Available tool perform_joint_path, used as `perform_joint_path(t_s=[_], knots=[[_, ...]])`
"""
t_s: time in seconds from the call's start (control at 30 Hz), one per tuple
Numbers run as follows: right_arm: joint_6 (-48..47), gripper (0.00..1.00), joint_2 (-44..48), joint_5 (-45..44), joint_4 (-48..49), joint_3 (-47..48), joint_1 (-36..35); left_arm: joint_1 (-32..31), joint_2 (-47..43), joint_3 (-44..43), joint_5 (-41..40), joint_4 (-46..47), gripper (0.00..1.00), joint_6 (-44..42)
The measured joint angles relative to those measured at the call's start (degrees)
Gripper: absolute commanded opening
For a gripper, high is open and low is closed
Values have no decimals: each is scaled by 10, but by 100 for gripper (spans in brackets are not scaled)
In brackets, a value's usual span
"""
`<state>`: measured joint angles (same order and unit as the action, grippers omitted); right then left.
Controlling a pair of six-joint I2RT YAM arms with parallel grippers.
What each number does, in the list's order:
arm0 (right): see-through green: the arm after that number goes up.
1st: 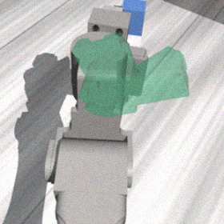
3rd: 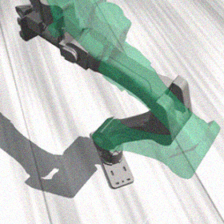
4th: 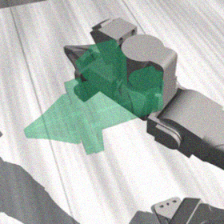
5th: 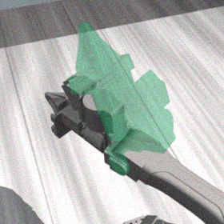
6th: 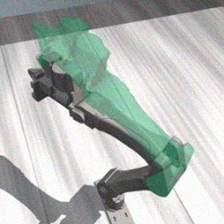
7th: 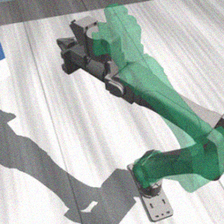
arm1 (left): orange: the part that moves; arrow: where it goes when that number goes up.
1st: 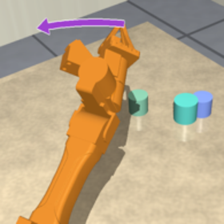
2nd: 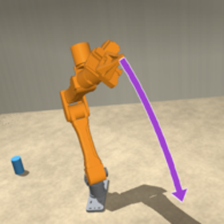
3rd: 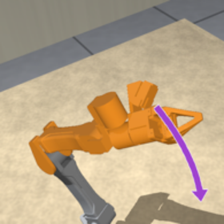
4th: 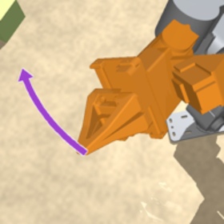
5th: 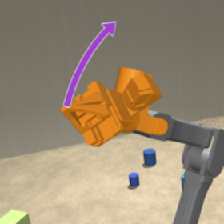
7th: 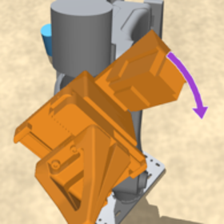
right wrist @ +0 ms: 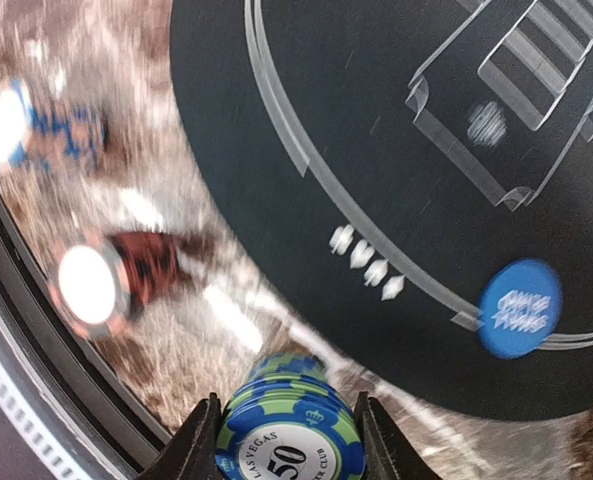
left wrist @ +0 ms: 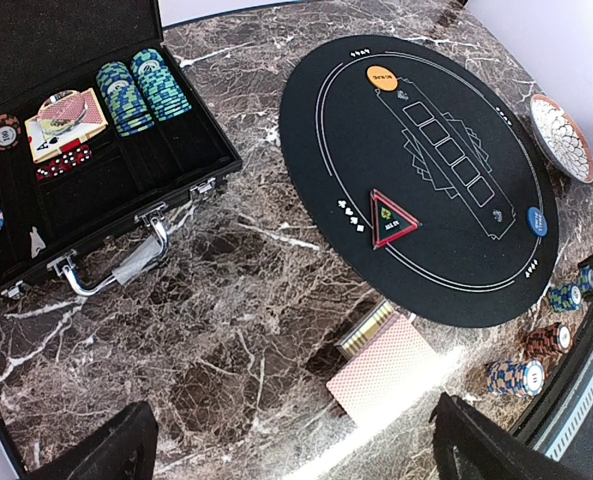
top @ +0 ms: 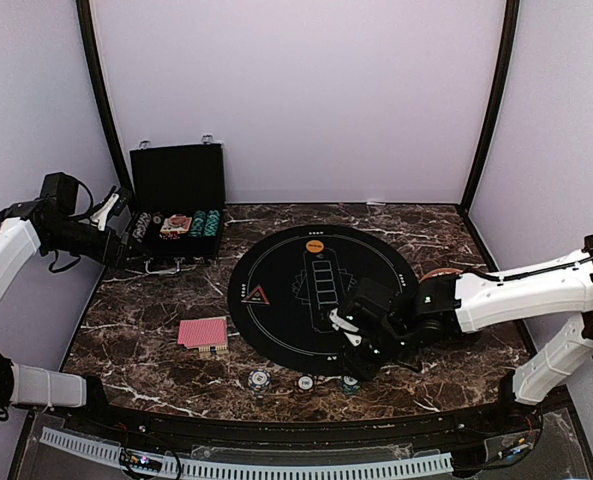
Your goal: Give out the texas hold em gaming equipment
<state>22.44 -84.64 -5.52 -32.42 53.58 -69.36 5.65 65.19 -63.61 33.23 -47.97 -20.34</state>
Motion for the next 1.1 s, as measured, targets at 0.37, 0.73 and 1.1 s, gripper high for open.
perform_joint_path(t_s=[0.37, 0.73, 1.1], knots=[[-42, 7, -56, -21, 2, 162, 155, 0, 12, -18, 1, -5, 99, 0], [-77, 6, -314, -20, 77, 331, 287, -3, 12, -20, 1, -13, 99, -2], [-87, 9, -441, -8, 93, 478, 341, -6, 12, -20, 0, -15, 99, -3]])
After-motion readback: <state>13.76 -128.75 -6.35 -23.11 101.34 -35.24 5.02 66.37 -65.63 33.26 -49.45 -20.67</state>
